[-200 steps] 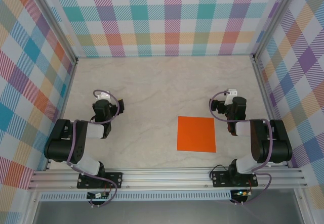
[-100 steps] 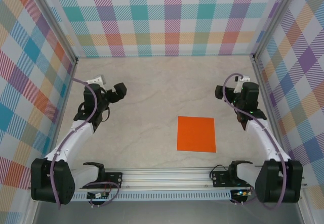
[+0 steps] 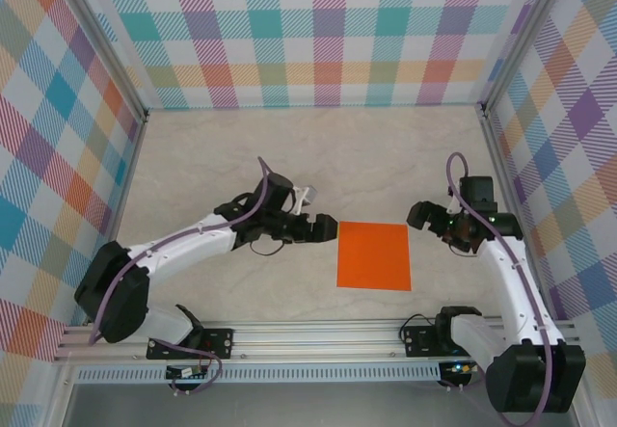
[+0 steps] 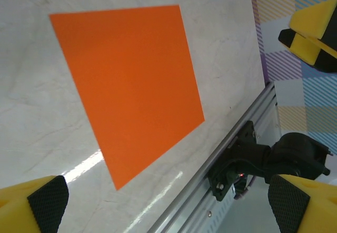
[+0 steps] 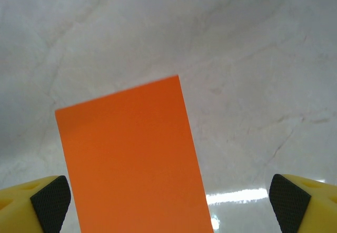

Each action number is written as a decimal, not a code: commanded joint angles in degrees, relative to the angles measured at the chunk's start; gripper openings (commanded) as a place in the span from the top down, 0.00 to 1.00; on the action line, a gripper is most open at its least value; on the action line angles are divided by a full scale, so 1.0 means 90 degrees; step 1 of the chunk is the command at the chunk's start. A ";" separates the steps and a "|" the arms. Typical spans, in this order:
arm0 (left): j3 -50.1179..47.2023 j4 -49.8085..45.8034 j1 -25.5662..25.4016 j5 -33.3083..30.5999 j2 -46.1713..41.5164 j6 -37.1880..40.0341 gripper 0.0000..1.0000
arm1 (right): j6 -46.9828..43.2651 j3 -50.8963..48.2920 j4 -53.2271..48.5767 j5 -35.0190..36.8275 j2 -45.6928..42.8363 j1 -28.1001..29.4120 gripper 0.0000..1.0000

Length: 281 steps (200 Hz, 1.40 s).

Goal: Fold a paper plane with a square sheet of paper (fold left side to right side)
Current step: Pick up the square sheet of paper from the bottom-center of the table.

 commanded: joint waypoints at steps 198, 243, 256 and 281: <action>0.1133 0.1236 -0.0799 0.0273 0.2952 -0.1008 0.00 | 0.1054 0.0367 0.0416 0.0763 0.2962 0.1678 0.00; 0.1126 0.1148 -0.0800 0.0165 0.3008 -0.0976 0.00 | 0.1139 0.0400 0.0452 0.0771 0.3443 0.1897 0.00; 0.1150 0.1139 -0.0797 0.0167 0.3039 -0.0999 0.00 | 0.1163 0.0409 0.0480 0.0759 0.3541 0.1961 0.00; 0.1170 0.1110 -0.0800 0.0140 0.3059 -0.0991 0.00 | 0.1211 0.0397 0.0528 0.0744 0.3750 0.2055 0.00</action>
